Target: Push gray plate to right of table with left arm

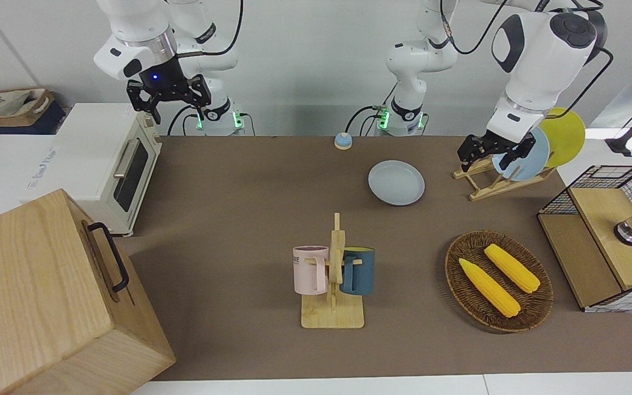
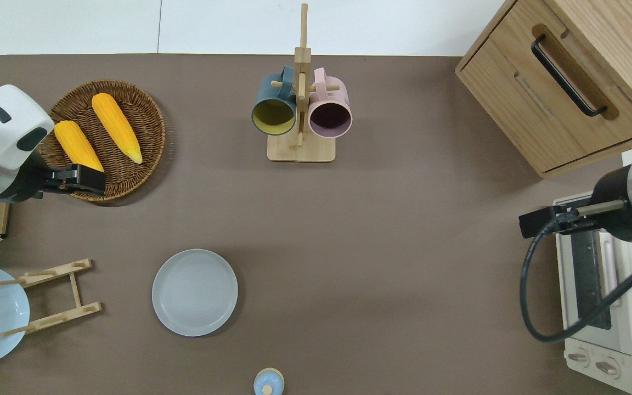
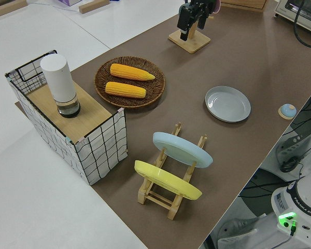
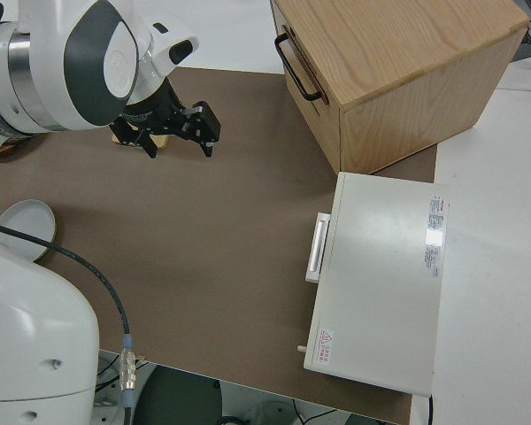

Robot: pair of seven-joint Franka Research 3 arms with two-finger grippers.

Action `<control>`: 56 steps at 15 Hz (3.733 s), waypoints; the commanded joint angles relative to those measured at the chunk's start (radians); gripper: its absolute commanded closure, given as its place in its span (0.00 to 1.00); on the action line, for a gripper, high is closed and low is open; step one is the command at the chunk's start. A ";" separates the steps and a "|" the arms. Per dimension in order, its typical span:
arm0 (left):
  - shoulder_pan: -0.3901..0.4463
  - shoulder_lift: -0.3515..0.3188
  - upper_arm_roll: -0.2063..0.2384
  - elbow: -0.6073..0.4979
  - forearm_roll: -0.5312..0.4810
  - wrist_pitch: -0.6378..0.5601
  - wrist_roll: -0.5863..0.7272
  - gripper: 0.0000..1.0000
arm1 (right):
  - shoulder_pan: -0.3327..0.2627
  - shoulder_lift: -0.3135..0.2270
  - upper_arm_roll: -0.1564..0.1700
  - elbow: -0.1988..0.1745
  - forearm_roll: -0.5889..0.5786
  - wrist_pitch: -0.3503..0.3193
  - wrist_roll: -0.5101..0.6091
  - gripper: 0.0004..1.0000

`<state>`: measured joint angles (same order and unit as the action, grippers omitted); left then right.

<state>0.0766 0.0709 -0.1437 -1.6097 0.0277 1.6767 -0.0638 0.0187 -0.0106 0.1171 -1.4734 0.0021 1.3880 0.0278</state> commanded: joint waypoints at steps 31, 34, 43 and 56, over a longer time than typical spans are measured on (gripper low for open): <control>-0.021 -0.151 -0.002 -0.433 -0.012 0.224 0.010 0.01 | -0.020 -0.006 0.013 0.004 0.010 -0.012 0.000 0.02; -0.021 -0.161 -0.004 -0.510 -0.012 0.314 0.015 0.01 | -0.020 -0.006 0.013 0.004 0.010 -0.012 0.001 0.02; -0.032 -0.220 -0.017 -0.749 -0.012 0.530 0.053 0.01 | -0.020 -0.006 0.013 0.004 0.010 -0.012 0.000 0.02; -0.046 -0.276 -0.019 -1.013 -0.011 0.779 0.064 0.01 | -0.020 -0.006 0.015 0.004 0.010 -0.012 0.000 0.02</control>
<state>0.0460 -0.1650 -0.1739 -2.5651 0.0275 2.4057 -0.0139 0.0187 -0.0106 0.1171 -1.4734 0.0021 1.3880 0.0278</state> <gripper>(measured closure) 0.004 0.013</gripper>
